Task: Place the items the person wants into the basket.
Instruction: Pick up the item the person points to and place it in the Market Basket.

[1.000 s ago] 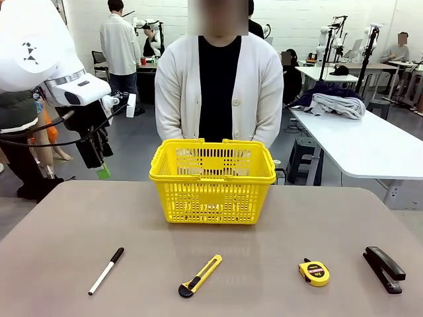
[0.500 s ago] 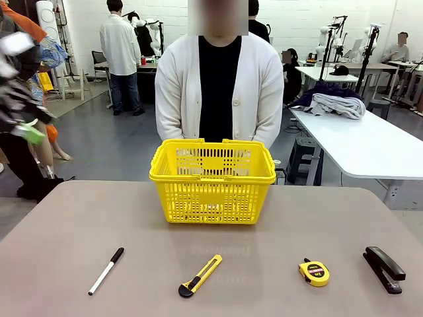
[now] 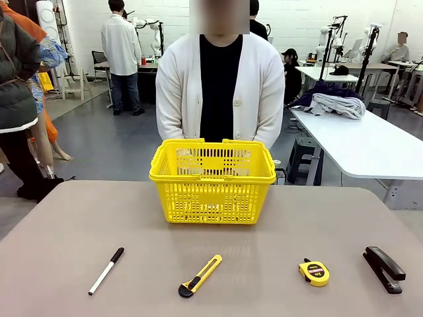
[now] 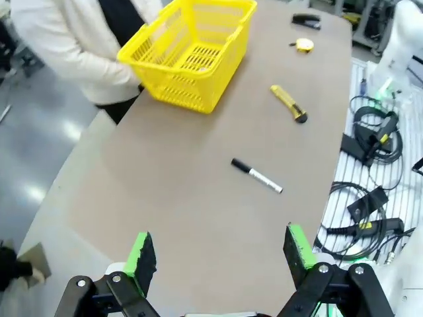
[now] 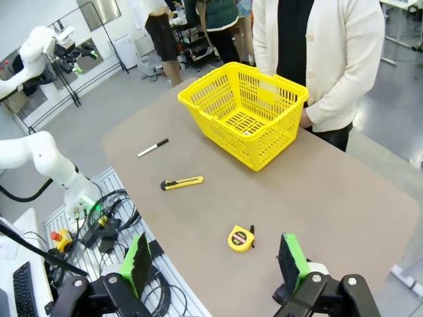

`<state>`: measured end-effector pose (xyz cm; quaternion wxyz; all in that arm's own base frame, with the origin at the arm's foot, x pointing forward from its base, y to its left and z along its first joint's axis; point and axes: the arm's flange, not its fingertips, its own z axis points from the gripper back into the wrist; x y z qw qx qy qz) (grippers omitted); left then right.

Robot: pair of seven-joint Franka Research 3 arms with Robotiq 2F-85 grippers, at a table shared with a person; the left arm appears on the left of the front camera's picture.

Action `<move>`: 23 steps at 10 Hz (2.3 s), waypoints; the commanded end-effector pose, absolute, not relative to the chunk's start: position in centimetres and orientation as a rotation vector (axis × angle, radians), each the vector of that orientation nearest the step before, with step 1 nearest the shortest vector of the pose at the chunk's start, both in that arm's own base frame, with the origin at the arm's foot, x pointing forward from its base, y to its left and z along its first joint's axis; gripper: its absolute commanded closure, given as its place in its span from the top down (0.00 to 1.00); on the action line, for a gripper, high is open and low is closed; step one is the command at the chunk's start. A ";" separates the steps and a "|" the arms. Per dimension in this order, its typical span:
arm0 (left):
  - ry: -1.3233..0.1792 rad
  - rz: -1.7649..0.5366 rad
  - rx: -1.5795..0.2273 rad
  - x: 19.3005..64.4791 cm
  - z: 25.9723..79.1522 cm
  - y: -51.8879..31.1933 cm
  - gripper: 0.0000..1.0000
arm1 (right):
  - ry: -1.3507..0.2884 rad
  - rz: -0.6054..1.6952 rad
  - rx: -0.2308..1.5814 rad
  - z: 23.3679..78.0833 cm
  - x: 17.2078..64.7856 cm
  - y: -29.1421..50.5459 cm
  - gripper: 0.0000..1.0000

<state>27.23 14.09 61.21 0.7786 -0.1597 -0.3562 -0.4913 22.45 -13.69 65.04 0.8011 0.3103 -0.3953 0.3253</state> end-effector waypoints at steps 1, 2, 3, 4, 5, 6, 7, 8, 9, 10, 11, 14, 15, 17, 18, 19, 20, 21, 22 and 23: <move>-0.741 -1.032 -0.263 24.7 60.7 12.4 1.00 | -0.859 0.713 0.680 65.1 22.6 -13.6 1.00; -0.736 -1.041 -0.288 24.5 60.6 12.7 1.00 | -0.859 0.713 0.680 65.1 22.6 -13.6 1.00; -0.733 -1.054 -0.331 24.7 60.4 13.1 1.00 | -0.859 0.713 0.680 65.1 22.6 -13.6 1.00; -0.725 -1.068 -0.374 25.1 60.1 13.4 1.00 | -0.859 0.713 0.680 65.1 22.6 -13.6 1.00; -0.748 -1.056 -0.290 24.4 61.1 13.2 1.00 | -0.859 0.713 0.680 65.1 22.6 -13.6 1.00; -0.748 -1.056 -0.290 24.4 61.1 13.2 1.00 | -0.859 0.713 0.680 65.1 22.6 -13.6 1.00; -0.748 -1.056 -0.290 24.4 61.1 13.2 1.00 | -0.859 0.713 0.680 65.1 22.6 -13.6 1.00; -0.748 -1.056 -0.290 24.4 61.1 13.2 1.00 | -0.859 0.713 0.680 65.1 22.6 -13.6 1.00; -0.748 -1.056 -0.290 24.4 61.1 13.2 1.00 | -0.859 0.713 0.680 65.1 22.6 -13.6 1.00; -0.748 -1.056 -0.290 24.4 61.1 13.2 1.00 | -0.859 0.713 0.680 65.1 22.6 -13.6 1.00; -0.748 -1.056 -0.290 24.4 61.1 13.2 1.00 | -0.859 0.713 0.680 65.1 22.6 -13.6 1.00; -0.748 -1.056 -0.290 24.4 61.1 13.2 1.00 | -0.859 0.713 0.680 65.1 22.6 -13.6 1.00; -0.748 -1.056 -0.290 24.4 61.1 13.2 1.00 | -0.859 0.713 0.680 65.1 22.6 -13.6 1.00; -0.748 -1.056 -0.290 24.4 61.1 13.2 1.00 | -0.859 0.713 0.680 65.1 22.6 -13.6 1.00; -0.748 -1.056 -0.290 24.4 61.1 13.2 1.00 | -0.859 0.713 0.680 65.1 22.6 -13.6 1.00; -0.748 -1.056 -0.290 24.4 61.1 13.2 1.00 | -0.859 0.713 0.680 65.1 22.6 -13.6 1.00; -0.748 -1.056 -0.290 24.4 61.1 13.2 1.00 | -0.859 0.713 0.680 65.1 22.6 -13.6 1.00; -0.748 -1.056 -0.290 24.4 61.1 13.2 1.00 | -0.859 0.713 0.680 65.1 22.6 -13.6 1.00; -0.748 -1.056 -0.290 24.4 61.1 13.2 1.00 | -0.859 0.713 0.680 65.1 22.6 -13.6 1.00; -0.748 -1.056 -0.290 24.4 61.1 13.2 1.00 | -0.859 0.713 0.680 65.1 22.6 -13.6 1.00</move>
